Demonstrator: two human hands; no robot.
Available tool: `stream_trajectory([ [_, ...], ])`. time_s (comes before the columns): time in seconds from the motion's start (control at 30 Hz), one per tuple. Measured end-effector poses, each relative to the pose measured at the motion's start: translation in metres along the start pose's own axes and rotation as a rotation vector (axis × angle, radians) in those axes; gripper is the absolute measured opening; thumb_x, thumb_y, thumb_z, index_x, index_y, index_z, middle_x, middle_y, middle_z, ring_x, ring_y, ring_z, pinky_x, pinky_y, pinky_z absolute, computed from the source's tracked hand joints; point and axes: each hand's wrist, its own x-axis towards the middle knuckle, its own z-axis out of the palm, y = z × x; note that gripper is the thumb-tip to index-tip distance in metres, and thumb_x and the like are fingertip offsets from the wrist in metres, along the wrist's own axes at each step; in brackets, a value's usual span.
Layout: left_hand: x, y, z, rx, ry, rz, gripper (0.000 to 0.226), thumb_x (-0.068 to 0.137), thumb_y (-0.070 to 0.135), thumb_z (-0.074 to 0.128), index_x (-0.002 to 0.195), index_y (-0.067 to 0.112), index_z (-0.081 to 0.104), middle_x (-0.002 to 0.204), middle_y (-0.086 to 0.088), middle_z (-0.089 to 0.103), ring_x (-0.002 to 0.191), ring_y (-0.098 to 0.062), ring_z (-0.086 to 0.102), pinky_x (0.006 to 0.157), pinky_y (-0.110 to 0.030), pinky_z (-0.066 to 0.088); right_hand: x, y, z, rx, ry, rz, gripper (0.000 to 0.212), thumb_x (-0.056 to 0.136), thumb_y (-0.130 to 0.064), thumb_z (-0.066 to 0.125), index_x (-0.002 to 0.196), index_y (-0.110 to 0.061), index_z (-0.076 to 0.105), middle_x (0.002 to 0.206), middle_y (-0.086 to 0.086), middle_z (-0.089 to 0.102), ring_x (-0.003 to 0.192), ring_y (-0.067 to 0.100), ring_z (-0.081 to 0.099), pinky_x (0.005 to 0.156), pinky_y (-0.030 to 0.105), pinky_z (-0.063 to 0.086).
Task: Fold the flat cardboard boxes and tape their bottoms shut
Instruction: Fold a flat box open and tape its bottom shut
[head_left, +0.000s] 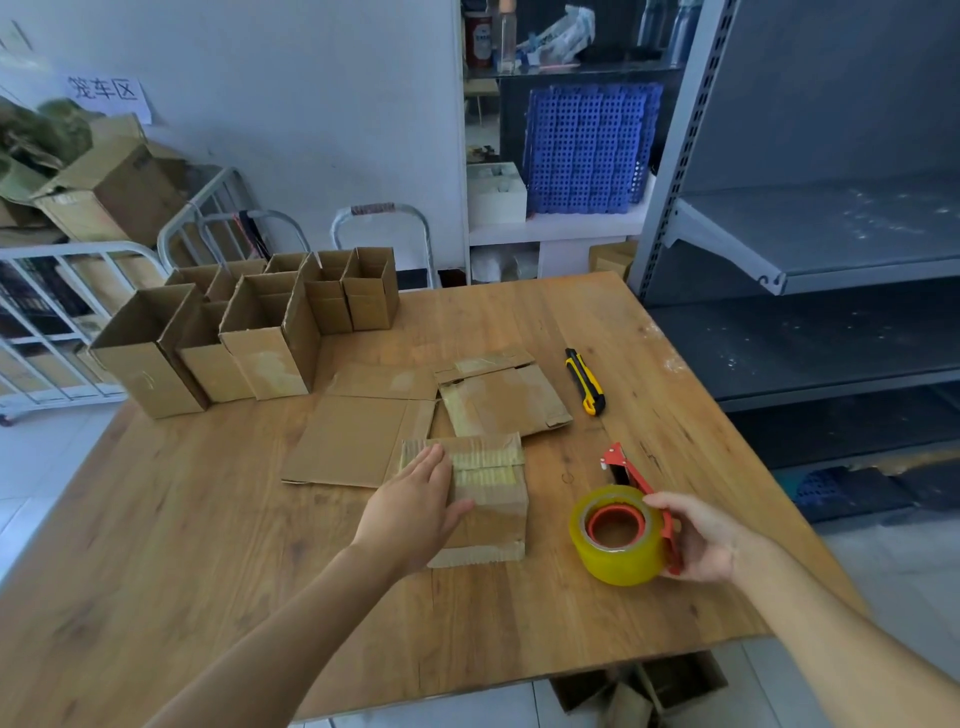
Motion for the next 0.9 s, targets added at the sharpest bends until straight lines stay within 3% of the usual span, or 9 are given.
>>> stream_trajectory([
  [0.1, 0.001, -0.001, 0.001, 0.0, 0.004, 0.007, 0.072, 0.098, 0.057, 0.023, 0.154, 0.012, 0.014, 0.161, -0.002, 0.009, 0.148, -0.012, 0.007, 0.117, -0.026, 0.015, -0.003, -0.001, 0.007, -0.028, -0.003, -0.037, 0.061, 0.067, -0.014, 0.078, 0.124, -0.008, 0.057, 0.121, 0.022, 0.062, 0.111, 0.036, 0.059, 0.088, 0.045, 0.052],
  [0.17, 0.001, -0.001, 0.001, 0.0, 0.003, 0.016, 0.072, 0.098, 0.058, 0.024, 0.153, 0.012, 0.015, 0.161, -0.002, 0.01, 0.148, -0.013, 0.008, 0.117, -0.026, 0.015, -0.005, -0.004, 0.012, -0.045, 0.0, -0.101, 0.057, 0.071, -0.008, 0.075, 0.125, -0.006, 0.056, 0.112, 0.02, 0.067, 0.102, 0.034, 0.063, 0.079, 0.041, 0.054],
  [0.23, 0.0, -0.003, 0.0, 0.007, -0.001, 0.03, 0.072, 0.098, 0.058, 0.024, 0.153, 0.013, 0.016, 0.161, -0.002, 0.01, 0.148, -0.013, 0.008, 0.117, -0.026, 0.014, -0.01, -0.01, 0.017, -0.093, -0.017, -0.191, 0.061, 0.073, -0.002, 0.074, 0.129, -0.012, 0.053, 0.107, 0.017, 0.069, 0.094, 0.031, 0.066, 0.073, 0.039, 0.054],
  [0.33, -0.001, -0.005, -0.002, 0.024, -0.015, 0.055, 0.072, 0.098, 0.058, 0.023, 0.153, 0.012, 0.017, 0.161, -0.003, 0.01, 0.148, -0.014, 0.009, 0.117, -0.026, 0.014, -0.028, -0.029, 0.025, -0.202, -0.094, -0.309, 0.08, 0.063, 0.001, 0.078, 0.131, -0.028, 0.048, 0.116, 0.015, 0.067, 0.105, 0.035, 0.064, 0.086, 0.046, 0.053],
  [0.4, -0.002, -0.007, -0.005, 0.022, -0.021, 0.071, 0.072, 0.098, 0.057, 0.023, 0.152, 0.011, 0.018, 0.161, -0.003, 0.011, 0.148, -0.014, 0.009, 0.117, -0.026, 0.014, -0.047, -0.047, 0.031, -0.305, -0.156, -0.393, 0.085, 0.058, 0.002, 0.083, 0.128, -0.033, 0.05, 0.118, 0.012, 0.066, 0.105, 0.033, 0.065, 0.084, 0.046, 0.054],
  [0.53, -0.002, -0.007, -0.007, 0.015, -0.023, 0.082, 0.068, 0.1, 0.054, 0.027, 0.152, 0.011, 0.019, 0.161, -0.005, 0.012, 0.148, -0.016, 0.01, 0.118, -0.027, 0.014, -0.087, -0.088, 0.054, -0.575, -0.274, -0.566, 0.09, 0.058, -0.009, 0.079, 0.136, -0.039, 0.046, 0.123, -0.001, 0.063, 0.104, 0.018, 0.067, 0.078, 0.032, 0.055],
  [0.63, -0.003, -0.007, -0.006, 0.006, -0.027, 0.074, 0.068, 0.1, 0.053, 0.027, 0.153, 0.011, 0.018, 0.161, -0.004, 0.01, 0.148, -0.015, 0.009, 0.117, -0.027, 0.014, -0.102, -0.108, 0.075, -0.814, -0.344, -0.654, 0.09, 0.061, -0.016, 0.081, 0.139, -0.041, 0.042, 0.128, -0.008, 0.059, 0.11, 0.012, 0.063, 0.087, 0.033, 0.055],
  [0.8, -0.002, -0.006, -0.008, -0.016, -0.027, 0.075, 0.066, 0.1, 0.05, 0.033, 0.152, 0.01, 0.019, 0.161, -0.004, 0.011, 0.148, -0.015, 0.011, 0.117, -0.026, 0.015, -0.113, -0.122, 0.118, -1.063, -0.436, -0.719, 0.08, 0.067, -0.01, 0.082, 0.127, -0.048, 0.045, 0.123, -0.015, 0.06, 0.107, 0.002, 0.062, 0.087, 0.024, 0.054],
  [0.9, -0.002, -0.009, -0.008, -0.029, -0.015, 0.084, 0.065, 0.1, 0.048, 0.035, 0.152, 0.011, 0.021, 0.161, -0.004, 0.013, 0.148, -0.015, 0.012, 0.117, -0.026, 0.015, -0.108, -0.124, 0.135, -1.22, -0.45, -0.722, 0.085, 0.066, -0.019, 0.082, 0.136, -0.043, 0.041, 0.127, -0.016, 0.056, 0.109, 0.001, 0.06, 0.085, 0.019, 0.051],
])
